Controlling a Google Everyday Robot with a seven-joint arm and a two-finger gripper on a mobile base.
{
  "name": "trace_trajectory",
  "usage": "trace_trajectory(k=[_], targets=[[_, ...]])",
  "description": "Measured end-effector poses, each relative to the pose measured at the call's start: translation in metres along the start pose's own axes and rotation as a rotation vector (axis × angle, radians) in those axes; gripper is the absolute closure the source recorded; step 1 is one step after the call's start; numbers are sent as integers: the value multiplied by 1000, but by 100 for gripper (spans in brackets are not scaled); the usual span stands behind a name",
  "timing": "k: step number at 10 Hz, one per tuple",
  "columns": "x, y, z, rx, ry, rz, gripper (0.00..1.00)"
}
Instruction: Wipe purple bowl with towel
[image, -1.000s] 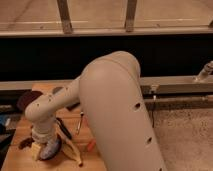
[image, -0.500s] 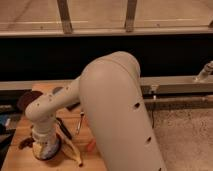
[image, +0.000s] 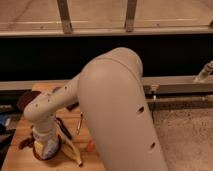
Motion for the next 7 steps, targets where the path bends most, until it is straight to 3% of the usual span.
trace_trajectory(k=[3, 7], targets=[[2, -2, 3, 53, 23, 19, 44], [1, -4, 19, 69, 53, 28, 44]])
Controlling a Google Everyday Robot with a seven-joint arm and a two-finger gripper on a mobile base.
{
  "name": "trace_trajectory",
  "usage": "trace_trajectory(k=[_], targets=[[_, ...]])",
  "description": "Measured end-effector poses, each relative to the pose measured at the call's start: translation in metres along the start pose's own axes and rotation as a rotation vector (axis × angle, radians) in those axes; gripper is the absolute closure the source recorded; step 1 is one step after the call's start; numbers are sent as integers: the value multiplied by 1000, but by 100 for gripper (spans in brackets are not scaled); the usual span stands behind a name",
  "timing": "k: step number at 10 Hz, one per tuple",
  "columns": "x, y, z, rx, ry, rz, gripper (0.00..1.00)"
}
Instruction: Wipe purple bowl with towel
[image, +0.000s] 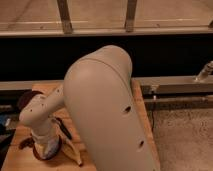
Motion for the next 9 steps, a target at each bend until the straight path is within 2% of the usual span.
trace_trajectory(k=[2, 3, 4, 6, 8, 9], targets=[[-1, -2, 8, 16, 17, 8, 44], [-1, -4, 16, 56, 51, 13, 44], [-3, -1, 23, 79, 75, 10, 44], [-3, -3, 33, 96, 105, 15, 45], [-4, -2, 37, 100, 115, 13, 61], [-4, -1, 36, 105, 116, 12, 73]])
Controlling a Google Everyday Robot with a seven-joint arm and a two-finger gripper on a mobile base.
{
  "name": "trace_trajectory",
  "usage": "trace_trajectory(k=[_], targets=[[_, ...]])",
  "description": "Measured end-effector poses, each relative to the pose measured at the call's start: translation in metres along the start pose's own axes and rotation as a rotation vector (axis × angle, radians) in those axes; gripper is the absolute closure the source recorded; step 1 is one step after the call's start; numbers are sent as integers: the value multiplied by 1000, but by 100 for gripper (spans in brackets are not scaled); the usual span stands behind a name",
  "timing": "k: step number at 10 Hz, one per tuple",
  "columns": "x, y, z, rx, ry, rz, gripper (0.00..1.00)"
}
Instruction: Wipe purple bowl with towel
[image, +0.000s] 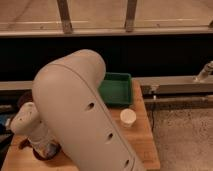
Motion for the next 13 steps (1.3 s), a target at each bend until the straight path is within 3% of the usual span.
trace_trajectory(k=[2, 3, 6, 8, 10, 11, 13], targets=[[1, -2, -5, 2, -18, 4, 93], [1, -3, -7, -2, -29, 5, 98], [3, -5, -20, -45, -105, 2, 100], [7, -22, -46, -105, -242, 10, 100], [10, -51, -85, -172, -424, 3, 100], [7, -62, -103, -191, -487, -12, 100], [-1, -88, -132, -215, -572, -40, 100]])
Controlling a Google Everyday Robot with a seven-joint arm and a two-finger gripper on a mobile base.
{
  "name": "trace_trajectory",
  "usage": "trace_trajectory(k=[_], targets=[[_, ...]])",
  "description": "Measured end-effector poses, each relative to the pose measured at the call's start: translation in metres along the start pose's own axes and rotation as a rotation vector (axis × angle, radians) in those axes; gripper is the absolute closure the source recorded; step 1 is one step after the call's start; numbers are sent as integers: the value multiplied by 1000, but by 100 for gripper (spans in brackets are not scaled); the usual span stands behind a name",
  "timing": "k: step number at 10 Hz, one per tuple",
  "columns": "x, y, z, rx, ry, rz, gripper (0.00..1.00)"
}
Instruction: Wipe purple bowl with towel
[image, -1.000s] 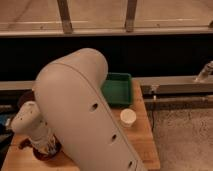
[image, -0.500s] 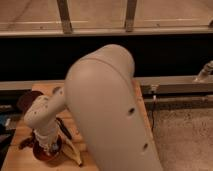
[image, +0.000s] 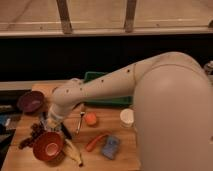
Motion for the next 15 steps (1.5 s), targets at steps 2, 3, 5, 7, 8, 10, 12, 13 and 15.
trace_trajectory(k=[2, 3, 5, 7, 8, 10, 12, 13, 15], targets=[[-30, -25, -12, -55, -68, -30, 100], [-44, -30, -11, -75, -79, -42, 100], [-85, -43, -2, -133, -91, -77, 100], [-120, -55, 3, -172, -105, -105, 100], [-138, -56, 3, -197, -118, -133, 100], [-160, -54, 3, -226, -135, -172, 100], [-162, -54, 2, -228, -138, -177, 100], [-160, -54, 3, -225, -132, -172, 100], [-140, -49, 8, -216, -95, -135, 100]])
